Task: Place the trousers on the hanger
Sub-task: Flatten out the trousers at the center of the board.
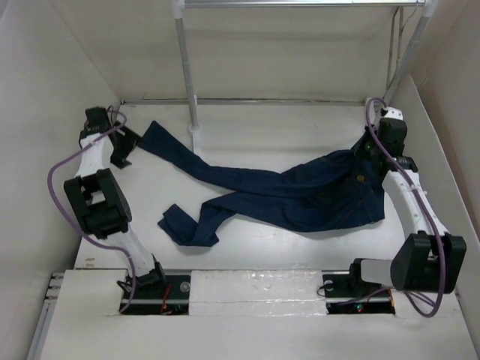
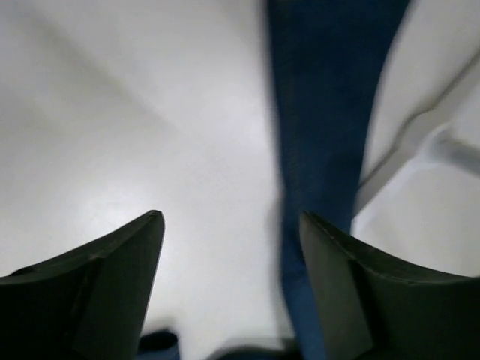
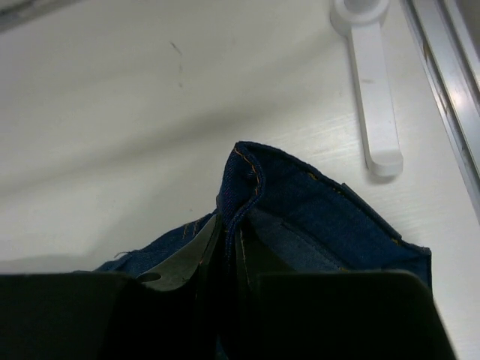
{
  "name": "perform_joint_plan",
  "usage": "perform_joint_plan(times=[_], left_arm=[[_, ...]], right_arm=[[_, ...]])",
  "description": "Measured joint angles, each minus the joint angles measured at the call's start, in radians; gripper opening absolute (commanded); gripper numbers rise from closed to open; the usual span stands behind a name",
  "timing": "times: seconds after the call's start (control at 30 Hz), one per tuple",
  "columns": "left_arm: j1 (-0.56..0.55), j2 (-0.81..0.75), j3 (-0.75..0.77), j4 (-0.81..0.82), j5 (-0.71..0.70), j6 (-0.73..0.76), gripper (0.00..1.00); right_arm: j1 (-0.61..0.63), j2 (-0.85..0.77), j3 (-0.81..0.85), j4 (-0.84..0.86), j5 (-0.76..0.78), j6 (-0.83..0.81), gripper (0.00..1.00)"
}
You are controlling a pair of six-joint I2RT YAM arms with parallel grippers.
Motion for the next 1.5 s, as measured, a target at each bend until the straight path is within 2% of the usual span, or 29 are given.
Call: perform_joint_plan(times=[0.07, 0.13, 0.3, 0.37, 0.43, 0.57, 0.6, 0.83, 1.1, 1.17, 1.3, 1.5], left_arm=[[0.042, -0.073, -0.156, 0.019, 0.023, 0.0, 0.68], [0.081, -0.097, -0.231, 0.043, 0.043, -0.003, 0.69], [0.089, -0.029, -0.242, 0.163, 0.135, -0.026, 0.69], [0.06, 0.024, -0.216, 0.201, 0.158, -0.036, 0.68], [0.033, 0.078, -0.182, 0.228, 0.17, -0.054, 0.6], [-0.009, 0.183, -0.077, 0.242, 0.152, -0.087, 0.51], [-0.013, 0.207, -0.047, 0.238, 0.14, -0.095, 0.44], [-0.013, 0.345, 0.158, 0.169, -0.003, -0.1, 0.36], [-0.03, 0.431, 0.277, 0.114, -0.091, -0.077, 0.32], [-0.047, 0.456, 0.317, 0.105, -0.111, -0.068, 0.25], [-0.081, 0.49, 0.365, 0.095, -0.139, -0.059, 0.0], [-0.1, 0.496, 0.383, 0.071, -0.175, -0.055, 0.0]], right_arm=[[0.016, -0.035, -0.017, 0.025, -0.003, 0.003, 0.0], [0.037, -0.068, -0.04, 0.037, -0.003, 0.003, 0.0], [0.081, -0.133, -0.111, 0.04, -0.01, 0.003, 0.0], [0.09, -0.157, -0.136, 0.038, -0.012, 0.003, 0.0], [0.095, -0.179, -0.152, 0.033, -0.012, 0.003, 0.0], [0.127, -0.212, -0.159, 0.023, -0.007, 0.003, 0.0], [0.136, -0.218, -0.159, 0.019, -0.006, 0.003, 0.0], [0.163, -0.227, -0.159, 0.008, 0.016, 0.003, 0.0], [0.202, -0.221, -0.156, 0.003, 0.046, 0.003, 0.0], [0.22, -0.217, -0.156, 0.0, 0.052, 0.003, 0.0], [0.258, -0.206, -0.146, -0.013, 0.068, 0.005, 0.0], [0.297, -0.204, -0.134, -0.021, 0.08, 0.006, 0.0]])
